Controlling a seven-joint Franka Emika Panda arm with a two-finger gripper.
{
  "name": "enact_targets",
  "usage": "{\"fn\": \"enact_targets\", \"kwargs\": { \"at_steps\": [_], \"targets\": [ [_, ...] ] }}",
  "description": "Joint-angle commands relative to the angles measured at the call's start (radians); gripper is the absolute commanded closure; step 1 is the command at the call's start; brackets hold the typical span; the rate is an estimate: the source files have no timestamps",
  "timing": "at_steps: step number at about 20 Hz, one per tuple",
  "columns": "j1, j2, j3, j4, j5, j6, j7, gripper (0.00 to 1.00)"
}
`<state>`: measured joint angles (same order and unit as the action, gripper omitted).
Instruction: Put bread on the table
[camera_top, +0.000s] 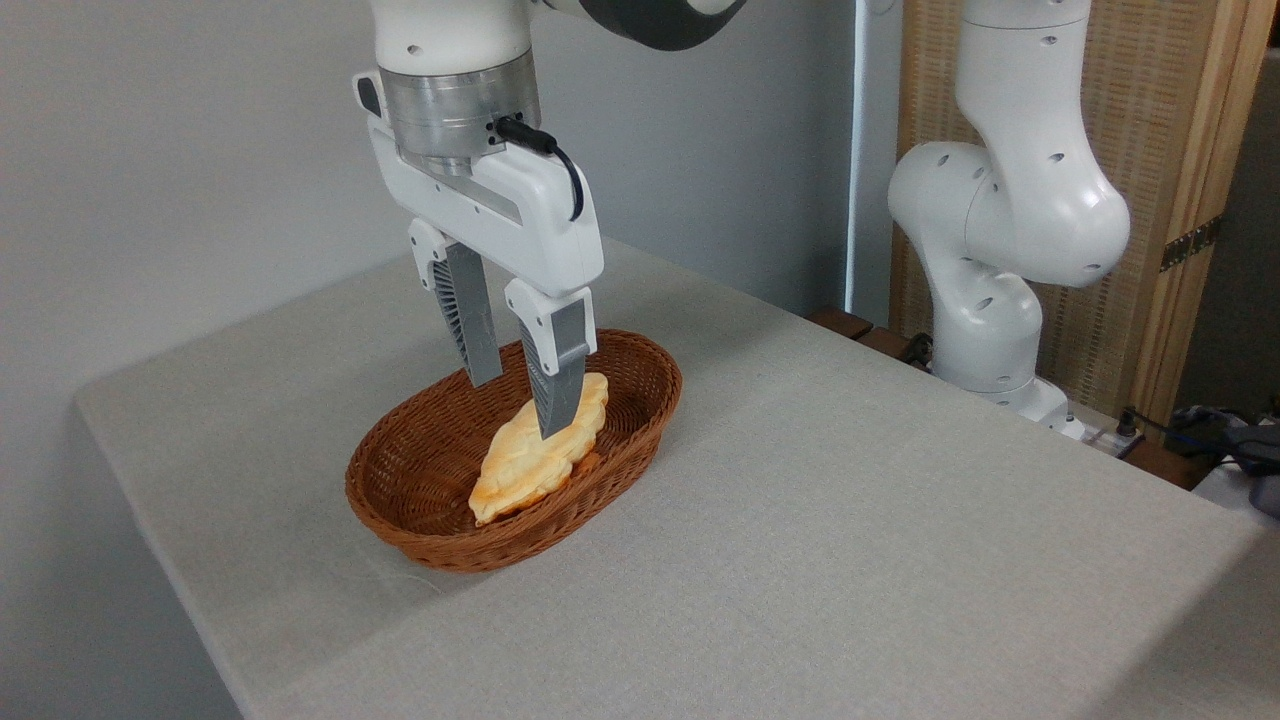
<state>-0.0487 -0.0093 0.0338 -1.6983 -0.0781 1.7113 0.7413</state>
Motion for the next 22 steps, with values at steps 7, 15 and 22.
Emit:
{"fn": "enact_targets", "kwargs": {
  "at_steps": [7,15,22],
  "targets": [
    [-0.005,0.003,0.011,0.005,0.009,-0.021,0.012,0.00],
    [-0.017,0.057,-0.008,0.005,-0.003,-0.024,-0.028,0.00],
    [-0.068,0.112,-0.011,0.005,-0.003,-0.022,-0.241,0.00]
  ]
}}
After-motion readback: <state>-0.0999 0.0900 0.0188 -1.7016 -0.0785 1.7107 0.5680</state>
